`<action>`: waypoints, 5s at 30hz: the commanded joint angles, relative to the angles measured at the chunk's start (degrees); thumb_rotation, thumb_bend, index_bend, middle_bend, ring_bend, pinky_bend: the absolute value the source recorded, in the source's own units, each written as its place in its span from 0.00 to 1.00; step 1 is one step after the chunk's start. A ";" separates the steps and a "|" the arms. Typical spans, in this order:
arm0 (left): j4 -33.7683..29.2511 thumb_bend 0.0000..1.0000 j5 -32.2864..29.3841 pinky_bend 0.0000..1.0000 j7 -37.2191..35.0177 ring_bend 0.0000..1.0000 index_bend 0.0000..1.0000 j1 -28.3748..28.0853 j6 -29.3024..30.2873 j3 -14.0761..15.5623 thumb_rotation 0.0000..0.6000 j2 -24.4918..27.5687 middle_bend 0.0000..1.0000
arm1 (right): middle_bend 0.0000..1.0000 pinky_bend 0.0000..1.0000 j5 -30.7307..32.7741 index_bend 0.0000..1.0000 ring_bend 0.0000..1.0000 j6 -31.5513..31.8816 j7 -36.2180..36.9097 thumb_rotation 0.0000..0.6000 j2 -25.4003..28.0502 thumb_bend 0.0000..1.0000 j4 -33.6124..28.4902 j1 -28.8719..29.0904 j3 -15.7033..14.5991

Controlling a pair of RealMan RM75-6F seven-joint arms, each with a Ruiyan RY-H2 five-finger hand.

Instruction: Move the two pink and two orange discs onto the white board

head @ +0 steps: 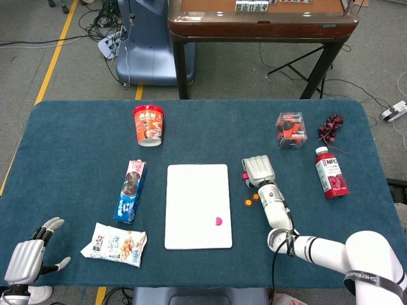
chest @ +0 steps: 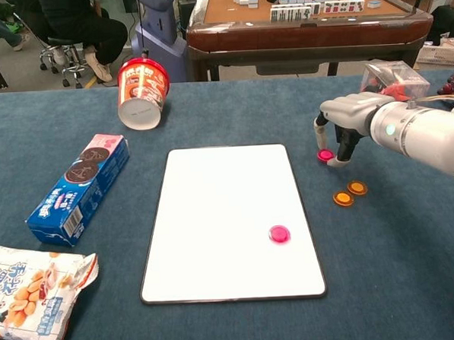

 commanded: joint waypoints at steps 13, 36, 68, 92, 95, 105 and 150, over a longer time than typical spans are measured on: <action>-1.18 0.09 0.01 0.61 0.81 0.21 0.21 -0.36 0.07 -0.49 1.00 0.39 0.16 | 1.00 1.00 -11.38 0.49 1.00 4.45 2.45 1.00 6.10 0.26 -15.76 -2.03 -2.52; -0.17 0.09 -0.25 0.61 -0.14 0.21 0.21 0.16 0.21 -0.17 1.00 0.04 0.16 | 1.00 1.00 -13.43 0.45 1.00 2.73 0.09 1.00 -0.12 0.24 -14.48 0.55 -4.34; -1.34 0.09 0.04 0.61 1.23 0.21 0.21 -0.21 -0.11 -0.28 1.00 0.29 0.16 | 1.00 1.00 -19.05 0.34 1.00 7.75 4.05 1.00 10.56 0.22 -20.27 -7.48 -9.72; -1.64 0.09 -0.08 0.61 1.23 0.21 0.22 -0.23 -0.27 -0.18 1.00 0.08 0.16 | 1.00 1.00 -22.77 0.37 1.00 6.63 4.22 1.00 9.53 0.22 -18.64 -11.12 -11.65; -1.76 0.09 -0.06 0.61 1.31 0.21 0.22 -0.23 -0.23 -0.20 1.00 0.08 0.16 | 1.00 1.00 -22.60 0.37 1.00 6.20 4.14 1.00 9.13 0.22 -18.03 -11.13 -11.31; -1.56 0.09 -0.09 0.61 1.30 0.21 0.22 -0.11 -0.35 0.06 1.00 -0.05 0.16 | 1.00 1.00 -22.00 0.39 1.00 5.08 3.84 1.00 8.01 0.23 -16.40 -11.12 -10.38; -1.87 0.09 0.10 0.61 1.59 0.21 0.22 -0.54 -0.29 -0.27 1.00 0.82 0.16 | 1.00 1.00 -26.18 0.50 1.00 3.55 -1.68 1.00 3.94 0.27 -26.22 -4.35 -4.33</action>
